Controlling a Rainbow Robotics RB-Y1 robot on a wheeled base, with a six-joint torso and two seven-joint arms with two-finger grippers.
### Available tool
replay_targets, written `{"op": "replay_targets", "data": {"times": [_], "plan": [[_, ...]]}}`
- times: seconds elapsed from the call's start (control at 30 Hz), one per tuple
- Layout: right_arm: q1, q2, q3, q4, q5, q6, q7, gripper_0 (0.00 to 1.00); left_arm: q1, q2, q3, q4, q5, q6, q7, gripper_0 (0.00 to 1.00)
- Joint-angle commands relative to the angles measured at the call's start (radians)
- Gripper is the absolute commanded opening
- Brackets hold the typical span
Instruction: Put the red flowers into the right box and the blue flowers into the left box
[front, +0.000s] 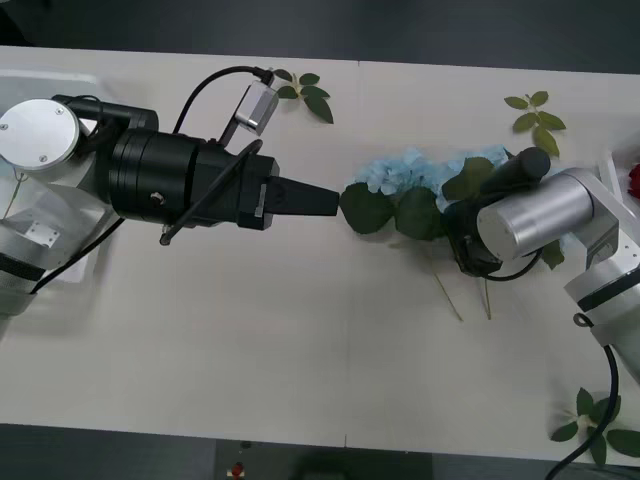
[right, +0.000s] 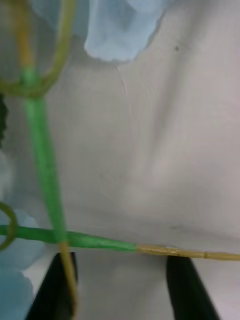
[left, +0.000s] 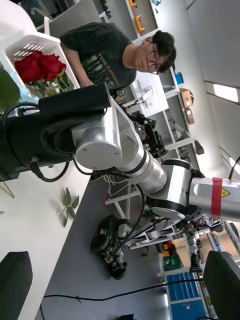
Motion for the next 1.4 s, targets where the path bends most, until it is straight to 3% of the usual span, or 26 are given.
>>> {"op": "replay_targets", "data": {"times": [0.03,0.53,0.77,1.0,1.4], "plan": [[-0.011,-0.011,-0.004,-0.005,-0.003,-0.003,0.003,0.0,0.01,0.04,0.007,-0.024,0.014,-0.006,0.033,1.0],[-0.017,-0.028,-0.015,-0.022,-0.003,-0.04,0.033,0.0,0.014,0.04,0.007,-0.022,0.022,-0.006,0.028,1.0],[-0.018,-0.143,-0.036,-0.197,-0.089,0.026,0.067,0.0,0.014,0.04,0.007,-0.022,0.022,-0.006,0.028,1.0],[-0.017,-0.249,-0.096,-0.315,-0.187,0.178,0.25,0.0,0.014,0.04,0.007,-0.022,0.022,-0.006,0.028,1.0],[-0.012,-0.264,-0.088,-0.276,-0.024,0.205,0.572,0.0,0.014,0.04,0.007,-0.022,0.022,-0.006,0.028,1.0]]}}
